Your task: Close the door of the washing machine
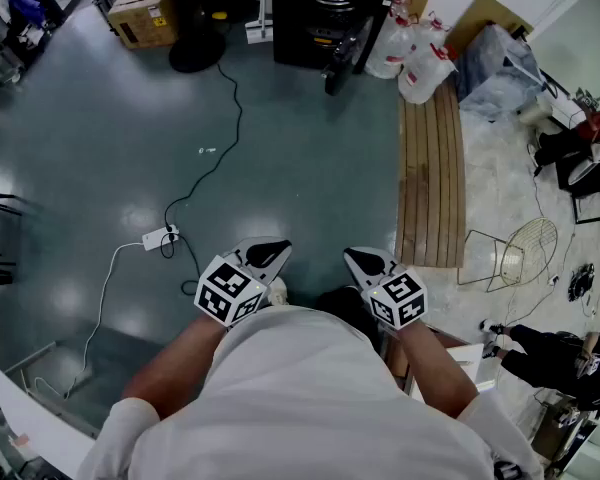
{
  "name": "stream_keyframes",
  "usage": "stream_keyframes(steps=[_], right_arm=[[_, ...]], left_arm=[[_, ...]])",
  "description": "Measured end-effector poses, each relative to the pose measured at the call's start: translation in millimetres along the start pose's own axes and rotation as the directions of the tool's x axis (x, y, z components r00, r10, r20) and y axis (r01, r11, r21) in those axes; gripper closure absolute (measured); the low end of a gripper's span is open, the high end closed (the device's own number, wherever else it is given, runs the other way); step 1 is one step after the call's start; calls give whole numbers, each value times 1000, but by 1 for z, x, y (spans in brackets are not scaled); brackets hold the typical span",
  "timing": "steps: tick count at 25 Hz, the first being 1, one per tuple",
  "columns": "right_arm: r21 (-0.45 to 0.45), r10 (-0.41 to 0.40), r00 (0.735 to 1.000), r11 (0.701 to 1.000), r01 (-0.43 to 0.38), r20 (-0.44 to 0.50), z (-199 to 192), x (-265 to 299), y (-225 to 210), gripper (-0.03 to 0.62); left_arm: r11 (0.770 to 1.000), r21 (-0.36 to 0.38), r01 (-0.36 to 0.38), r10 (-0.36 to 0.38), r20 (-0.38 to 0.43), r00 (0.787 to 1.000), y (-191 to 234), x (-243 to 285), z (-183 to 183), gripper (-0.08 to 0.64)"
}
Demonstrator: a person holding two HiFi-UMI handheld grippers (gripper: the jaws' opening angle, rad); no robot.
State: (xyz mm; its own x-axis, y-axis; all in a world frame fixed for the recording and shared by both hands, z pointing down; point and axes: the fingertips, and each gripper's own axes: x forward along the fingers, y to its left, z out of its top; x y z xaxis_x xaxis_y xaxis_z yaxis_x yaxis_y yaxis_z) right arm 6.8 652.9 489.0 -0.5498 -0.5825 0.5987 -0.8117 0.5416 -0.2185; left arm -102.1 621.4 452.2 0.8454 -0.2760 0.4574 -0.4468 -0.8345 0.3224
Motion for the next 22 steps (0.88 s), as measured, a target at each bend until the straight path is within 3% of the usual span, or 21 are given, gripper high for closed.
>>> stream_keyframes(steps=[6,13,14,16,22], right_arm=[[-23,32,999,999,-32,-21,18,32,5,586],[-23,55,998,998,-55,-24,45,73,-42,584],[-30,64,998,997,-65,-20,52,80,-50,583],[-42,89,996,995,-89,-19,68,93,-68,517],[-53,121,993,991,-121,5,116,112,-137,518]], left_arm=[[1000,-23,-19,19,-8,1000,37,-5,-3,540],[998,-35,-50,50,-5,999,82,20,21,540],[998,-37,-58,58,-8,998,90,24,26,540],[997,-34,-76,75,-23,997,106,33,39,540],[993,0,-119,119,-35,992,144,77,100,538]])
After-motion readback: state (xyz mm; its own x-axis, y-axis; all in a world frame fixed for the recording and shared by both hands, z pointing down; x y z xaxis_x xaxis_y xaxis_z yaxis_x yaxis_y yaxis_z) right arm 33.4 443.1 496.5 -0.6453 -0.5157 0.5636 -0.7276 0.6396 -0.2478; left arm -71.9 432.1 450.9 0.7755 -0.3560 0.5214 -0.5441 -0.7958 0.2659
